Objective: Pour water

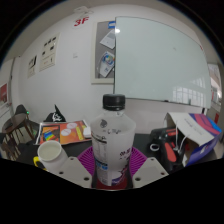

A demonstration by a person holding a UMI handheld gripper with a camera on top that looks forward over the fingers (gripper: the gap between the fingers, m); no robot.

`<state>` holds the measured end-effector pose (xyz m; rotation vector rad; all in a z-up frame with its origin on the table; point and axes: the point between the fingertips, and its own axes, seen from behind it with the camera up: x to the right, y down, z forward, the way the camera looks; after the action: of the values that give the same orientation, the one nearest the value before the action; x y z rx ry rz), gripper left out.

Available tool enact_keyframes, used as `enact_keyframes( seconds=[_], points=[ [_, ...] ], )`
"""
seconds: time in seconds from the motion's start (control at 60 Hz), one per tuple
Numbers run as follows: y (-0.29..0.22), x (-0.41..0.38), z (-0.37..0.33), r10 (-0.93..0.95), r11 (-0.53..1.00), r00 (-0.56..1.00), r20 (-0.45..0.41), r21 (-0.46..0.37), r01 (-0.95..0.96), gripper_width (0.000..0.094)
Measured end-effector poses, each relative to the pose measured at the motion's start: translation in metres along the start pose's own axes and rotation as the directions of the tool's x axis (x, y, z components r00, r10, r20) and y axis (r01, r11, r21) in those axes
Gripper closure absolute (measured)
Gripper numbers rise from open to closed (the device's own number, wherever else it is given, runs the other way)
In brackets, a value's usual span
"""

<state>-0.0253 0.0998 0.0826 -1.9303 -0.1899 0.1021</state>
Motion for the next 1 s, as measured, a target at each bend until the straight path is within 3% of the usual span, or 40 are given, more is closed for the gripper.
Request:
enact_keyframes(
  seconds=[0.083, 0.117, 0.133, 0.267, 0.383, 0.467, 0.517, 0.567, 0.733, 1.0],
  points=[
    [0.026, -0.004, 0.006, 0.035, 0.999, 0.999, 0.009, -0.025, -0.035, 0.0550],
    [0.032, -0.003, 0.007, 0.032, 0.999, 0.999, 0.007, -0.026, -0.032, 0.0486],
    [0.027, -0.003, 0.008, 0.025, 1.000, 1.000, 0.007, 0.006, -0.025, 0.0545],
    [0.028, -0.005, 0.003, 0.014, 0.999, 1.000, -0.015, 0.032, -0.013, 0.0518],
    [0.029, -0.004, 0.003, 0.019, 0.999, 1.000, -0.022, 0.026, -0.019, 0.0377],
    [0.044, -0.005, 0.001, 0.040, 0.998, 0.999, -0.020, -0.056, -0.041, 0.0083],
    [0.049, -0.004, -0.005, 0.057, 0.994, 0.998, -0.033, -0.087, -0.059, 0.0129],
    [0.046, -0.002, -0.015, 0.055, 0.994, 0.997, -0.050, -0.090, -0.059, 0.0086],
    [0.032, -0.006, -0.073, -0.004, 0.995, 0.994, -0.112, -0.096, -0.007, 0.0093],
    [0.013, -0.042, -0.237, -0.018, 0.997, 0.980, -0.196, -0.073, 0.004, 0.0093]
  ],
)
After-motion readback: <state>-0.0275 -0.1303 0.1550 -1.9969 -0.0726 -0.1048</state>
